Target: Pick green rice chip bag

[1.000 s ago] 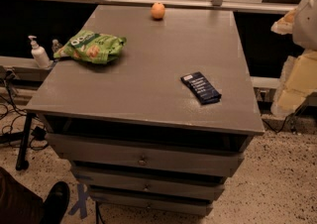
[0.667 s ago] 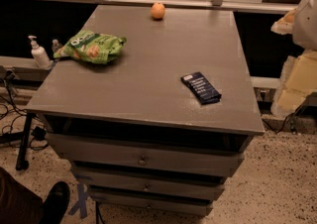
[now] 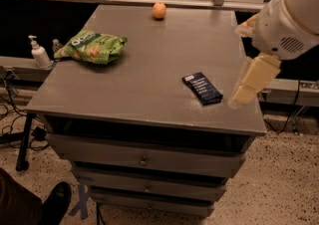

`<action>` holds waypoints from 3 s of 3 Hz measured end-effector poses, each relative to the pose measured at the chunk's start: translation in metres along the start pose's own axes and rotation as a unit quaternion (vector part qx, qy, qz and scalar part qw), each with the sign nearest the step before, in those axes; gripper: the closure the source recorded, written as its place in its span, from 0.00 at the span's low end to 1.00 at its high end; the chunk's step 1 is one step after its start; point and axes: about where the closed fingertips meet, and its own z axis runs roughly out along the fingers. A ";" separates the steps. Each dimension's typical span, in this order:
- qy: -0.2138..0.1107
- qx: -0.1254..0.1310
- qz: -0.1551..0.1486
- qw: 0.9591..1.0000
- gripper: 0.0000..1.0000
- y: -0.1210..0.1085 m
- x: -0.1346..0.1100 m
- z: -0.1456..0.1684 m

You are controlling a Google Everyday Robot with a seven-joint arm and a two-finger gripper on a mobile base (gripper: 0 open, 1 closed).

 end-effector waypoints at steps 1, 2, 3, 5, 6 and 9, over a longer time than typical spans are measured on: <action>-0.080 -0.005 -0.004 0.997 0.00 -0.023 -0.038 0.030; -0.163 -0.008 -0.013 0.987 0.00 -0.042 -0.085 0.052; -0.240 -0.007 -0.024 0.971 0.00 -0.048 -0.143 0.066; -0.264 -0.003 -0.042 0.964 0.00 -0.058 -0.155 0.086; -0.300 -0.008 -0.079 0.951 0.00 -0.076 -0.179 0.117; -0.351 0.007 -0.124 0.928 0.00 -0.116 -0.239 0.196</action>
Offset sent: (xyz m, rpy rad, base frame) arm 0.1055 0.1329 0.0079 0.4844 -0.1293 0.1833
